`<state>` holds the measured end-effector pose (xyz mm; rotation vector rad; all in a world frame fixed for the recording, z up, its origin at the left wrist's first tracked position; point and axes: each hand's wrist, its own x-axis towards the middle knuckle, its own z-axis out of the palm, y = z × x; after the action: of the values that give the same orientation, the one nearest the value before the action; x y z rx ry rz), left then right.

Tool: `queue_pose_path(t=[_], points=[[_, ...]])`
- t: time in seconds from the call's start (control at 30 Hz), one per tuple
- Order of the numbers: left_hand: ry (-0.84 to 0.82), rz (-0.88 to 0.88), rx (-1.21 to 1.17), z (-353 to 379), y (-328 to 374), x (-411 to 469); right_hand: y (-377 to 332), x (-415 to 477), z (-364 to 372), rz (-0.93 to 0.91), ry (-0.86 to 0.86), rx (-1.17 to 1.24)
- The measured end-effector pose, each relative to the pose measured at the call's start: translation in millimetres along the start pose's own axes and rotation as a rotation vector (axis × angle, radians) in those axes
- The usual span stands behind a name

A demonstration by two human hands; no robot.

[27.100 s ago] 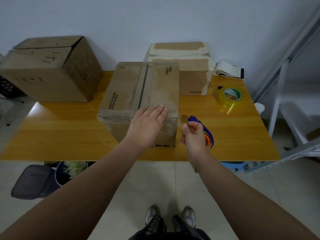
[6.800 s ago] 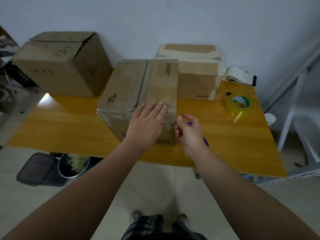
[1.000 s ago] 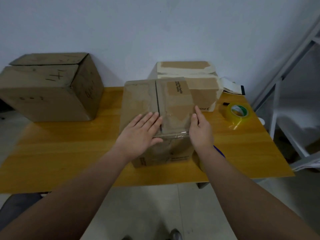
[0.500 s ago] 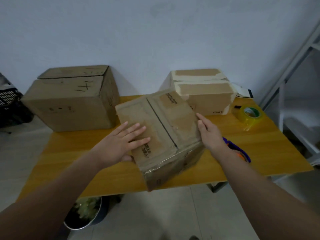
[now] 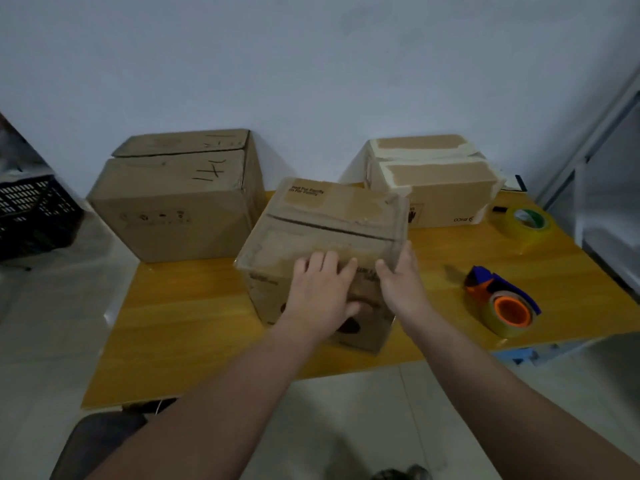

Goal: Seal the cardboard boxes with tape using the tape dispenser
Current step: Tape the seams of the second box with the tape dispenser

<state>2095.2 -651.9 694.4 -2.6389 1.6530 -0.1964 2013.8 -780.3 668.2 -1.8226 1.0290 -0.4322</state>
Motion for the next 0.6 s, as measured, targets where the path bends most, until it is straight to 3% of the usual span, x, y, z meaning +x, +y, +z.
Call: queue_pose_path(t=[0.17,0.4,0.6], points=[[0.059,0.124,-0.093,2.4,-30.0,8.7,7.6,-8.5,-0.2,-0.146,0.061,-0.27],[-0.098,-0.085,-0.01,25.4,-102.5,-12.1,4.6,38.9,-16.4,-0.234,-0.044,-0.289],[-0.082,-0.123,0.009,26.5,-96.5,45.1,-16.5,105.1,-30.1,-0.288,-0.003,-0.582]])
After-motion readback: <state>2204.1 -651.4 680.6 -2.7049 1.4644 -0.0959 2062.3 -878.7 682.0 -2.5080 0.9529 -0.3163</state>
